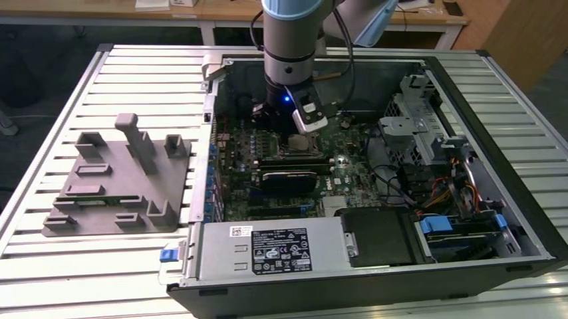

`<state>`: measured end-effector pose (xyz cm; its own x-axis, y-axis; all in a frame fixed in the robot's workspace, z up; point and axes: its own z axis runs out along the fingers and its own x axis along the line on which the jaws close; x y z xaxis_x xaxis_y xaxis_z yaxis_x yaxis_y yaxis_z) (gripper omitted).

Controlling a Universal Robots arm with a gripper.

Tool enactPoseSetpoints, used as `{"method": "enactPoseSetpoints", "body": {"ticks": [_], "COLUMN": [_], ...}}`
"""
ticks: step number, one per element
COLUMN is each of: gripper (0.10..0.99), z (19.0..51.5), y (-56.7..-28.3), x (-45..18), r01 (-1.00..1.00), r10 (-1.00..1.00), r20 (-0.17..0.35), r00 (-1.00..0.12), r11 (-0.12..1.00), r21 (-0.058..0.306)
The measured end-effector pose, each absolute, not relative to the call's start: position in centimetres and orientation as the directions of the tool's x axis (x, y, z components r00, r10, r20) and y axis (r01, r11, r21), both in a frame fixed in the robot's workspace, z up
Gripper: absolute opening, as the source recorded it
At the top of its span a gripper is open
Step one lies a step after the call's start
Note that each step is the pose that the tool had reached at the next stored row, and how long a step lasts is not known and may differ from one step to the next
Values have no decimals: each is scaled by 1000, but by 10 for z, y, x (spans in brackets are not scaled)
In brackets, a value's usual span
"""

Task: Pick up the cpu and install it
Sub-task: 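Close the cpu cover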

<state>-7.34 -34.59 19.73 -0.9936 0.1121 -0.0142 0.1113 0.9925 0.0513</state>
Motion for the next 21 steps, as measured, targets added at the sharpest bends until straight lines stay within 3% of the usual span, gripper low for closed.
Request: {"method": "enactPoseSetpoints", "body": {"ticks": [11,21], "gripper": [106,106], "z": [198,219], "y": [-346,-346], "x": [-76,-76], "r01": [111,111], "r10": [112,112], "r20": [-15,-16], "r00": [-994,-994], "r11": [992,992], "r21": [52,52]}}
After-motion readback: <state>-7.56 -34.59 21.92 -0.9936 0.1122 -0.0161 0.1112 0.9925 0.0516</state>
